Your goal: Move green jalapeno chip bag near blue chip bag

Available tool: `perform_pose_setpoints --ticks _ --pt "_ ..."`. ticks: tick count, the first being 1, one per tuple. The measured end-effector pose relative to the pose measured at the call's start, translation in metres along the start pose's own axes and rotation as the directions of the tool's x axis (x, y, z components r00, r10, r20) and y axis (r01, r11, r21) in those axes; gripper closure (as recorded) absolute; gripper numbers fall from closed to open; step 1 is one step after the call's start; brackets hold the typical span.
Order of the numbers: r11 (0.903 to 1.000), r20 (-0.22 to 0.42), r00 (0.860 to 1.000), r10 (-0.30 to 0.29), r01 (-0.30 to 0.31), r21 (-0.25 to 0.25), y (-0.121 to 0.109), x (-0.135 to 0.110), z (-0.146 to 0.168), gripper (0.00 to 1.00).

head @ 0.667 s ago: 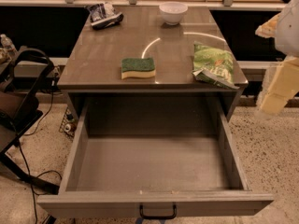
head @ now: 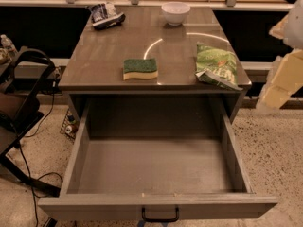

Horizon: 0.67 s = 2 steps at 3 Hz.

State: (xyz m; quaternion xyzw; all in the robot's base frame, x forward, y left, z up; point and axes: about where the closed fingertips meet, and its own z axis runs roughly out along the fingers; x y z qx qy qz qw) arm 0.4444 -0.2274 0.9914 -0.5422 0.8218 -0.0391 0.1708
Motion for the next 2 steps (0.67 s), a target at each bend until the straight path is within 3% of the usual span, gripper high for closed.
perform_pose_setpoints --ticks 1,2 --pt "0.9606 0.079 0.965 0.251 -0.258 0.103 -0.054 0.002 0.007 0.00" --pt "0.9115 0.203 0.922 0.330 -0.367 0.185 -0.119 -0.004 0.029 0.00"
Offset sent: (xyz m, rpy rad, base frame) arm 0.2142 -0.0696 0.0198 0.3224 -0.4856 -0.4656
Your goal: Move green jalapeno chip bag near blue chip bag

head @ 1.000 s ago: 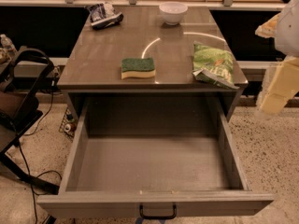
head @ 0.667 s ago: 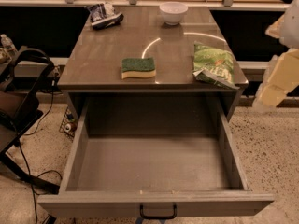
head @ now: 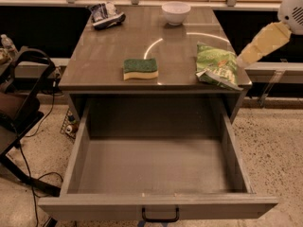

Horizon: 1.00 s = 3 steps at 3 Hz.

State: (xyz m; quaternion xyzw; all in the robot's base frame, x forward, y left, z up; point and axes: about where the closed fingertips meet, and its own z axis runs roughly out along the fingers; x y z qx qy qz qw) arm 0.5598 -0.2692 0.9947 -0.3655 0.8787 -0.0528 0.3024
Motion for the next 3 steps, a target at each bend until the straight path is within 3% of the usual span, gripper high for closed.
perform_pose_setpoints --ticks 1,3 --pt "0.9972 0.132 0.990 0.054 -0.060 0.044 -0.044 -0.026 0.031 0.00" --pt "0.9960 0.148 0.986 0.081 -0.085 0.026 -0.037 -0.032 0.053 0.00"
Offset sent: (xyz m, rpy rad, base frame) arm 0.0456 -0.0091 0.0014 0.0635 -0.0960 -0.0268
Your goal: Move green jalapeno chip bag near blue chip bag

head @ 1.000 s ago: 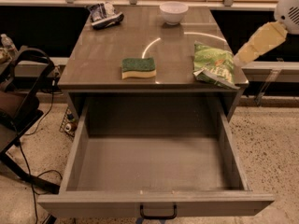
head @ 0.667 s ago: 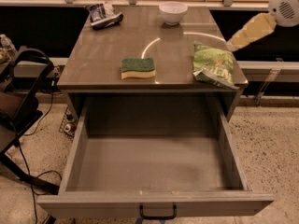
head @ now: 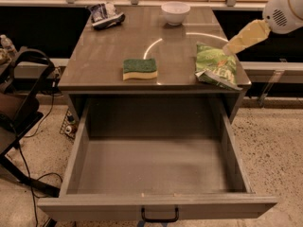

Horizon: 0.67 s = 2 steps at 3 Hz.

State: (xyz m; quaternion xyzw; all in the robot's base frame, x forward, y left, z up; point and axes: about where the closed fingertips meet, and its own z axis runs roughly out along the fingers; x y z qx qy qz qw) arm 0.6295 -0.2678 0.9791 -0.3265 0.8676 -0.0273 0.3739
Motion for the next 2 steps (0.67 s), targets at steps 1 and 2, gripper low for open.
perform_pose_setpoints --ticks 1,2 --pt "0.9833 0.040 0.990 0.133 -0.127 -0.130 0.029 0.023 0.077 0.00" --pt "0.9594 0.057 0.976 0.211 -0.195 -0.203 0.042 0.034 0.121 0.00"
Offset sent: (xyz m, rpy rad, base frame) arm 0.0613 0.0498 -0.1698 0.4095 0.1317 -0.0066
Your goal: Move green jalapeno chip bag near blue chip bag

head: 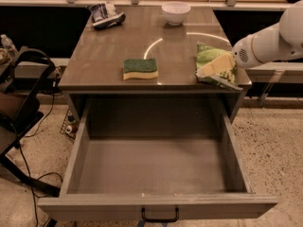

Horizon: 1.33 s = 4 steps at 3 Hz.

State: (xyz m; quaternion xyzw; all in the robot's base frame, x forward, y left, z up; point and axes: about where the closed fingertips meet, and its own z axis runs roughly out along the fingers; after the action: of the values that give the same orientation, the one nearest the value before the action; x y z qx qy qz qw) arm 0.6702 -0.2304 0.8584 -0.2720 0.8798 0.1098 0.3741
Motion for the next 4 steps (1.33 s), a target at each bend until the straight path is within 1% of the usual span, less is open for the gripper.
perform_pose_setpoints --ticks 1,3,4 --pt "0.9982 0.020 0.999 0.031 -0.030 -0.052 0.0045 0.0048 0.0402 0.00" --pt "0.9977 0.014 0.999 0.031 -0.030 -0.060 0.0071 0.0069 0.0459 0.47" --pt "0.9977 0.014 0.999 0.031 -0.030 -0.060 0.0071 0.0027 0.0419 0.70"
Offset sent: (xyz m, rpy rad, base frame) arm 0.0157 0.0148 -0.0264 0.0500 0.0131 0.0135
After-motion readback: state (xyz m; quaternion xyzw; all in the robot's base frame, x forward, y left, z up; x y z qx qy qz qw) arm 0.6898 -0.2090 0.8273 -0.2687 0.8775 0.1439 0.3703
